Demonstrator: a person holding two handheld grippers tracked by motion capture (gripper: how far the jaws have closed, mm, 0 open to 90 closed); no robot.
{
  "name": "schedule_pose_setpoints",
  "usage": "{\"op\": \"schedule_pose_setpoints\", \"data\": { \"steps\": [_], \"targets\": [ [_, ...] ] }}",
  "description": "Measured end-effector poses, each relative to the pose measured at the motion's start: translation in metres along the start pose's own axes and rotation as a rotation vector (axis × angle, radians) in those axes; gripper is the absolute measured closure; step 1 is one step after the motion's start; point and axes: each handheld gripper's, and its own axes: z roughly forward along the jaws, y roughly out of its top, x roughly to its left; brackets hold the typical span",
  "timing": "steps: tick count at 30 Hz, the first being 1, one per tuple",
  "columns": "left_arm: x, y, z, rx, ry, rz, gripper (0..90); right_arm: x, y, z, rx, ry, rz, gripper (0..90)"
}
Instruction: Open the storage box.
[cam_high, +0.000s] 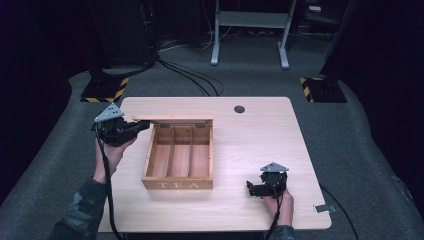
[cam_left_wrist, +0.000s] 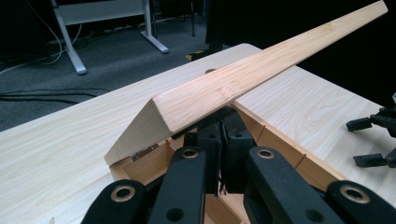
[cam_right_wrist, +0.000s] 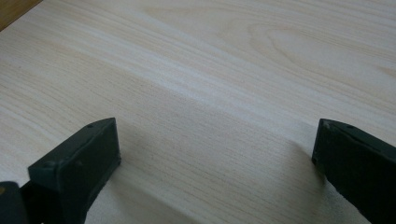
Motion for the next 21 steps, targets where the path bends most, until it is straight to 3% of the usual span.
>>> {"op": "schedule_pose_setpoints", "data": {
  "steps": [21],
  "targets": [
    [0.0005,0.0012,0.0009,-0.006,0.002,-0.005,88.0,-0.0003,-0.0001,-0.0001,0.002,0.000,-0.005,0.3]
  ]
}}
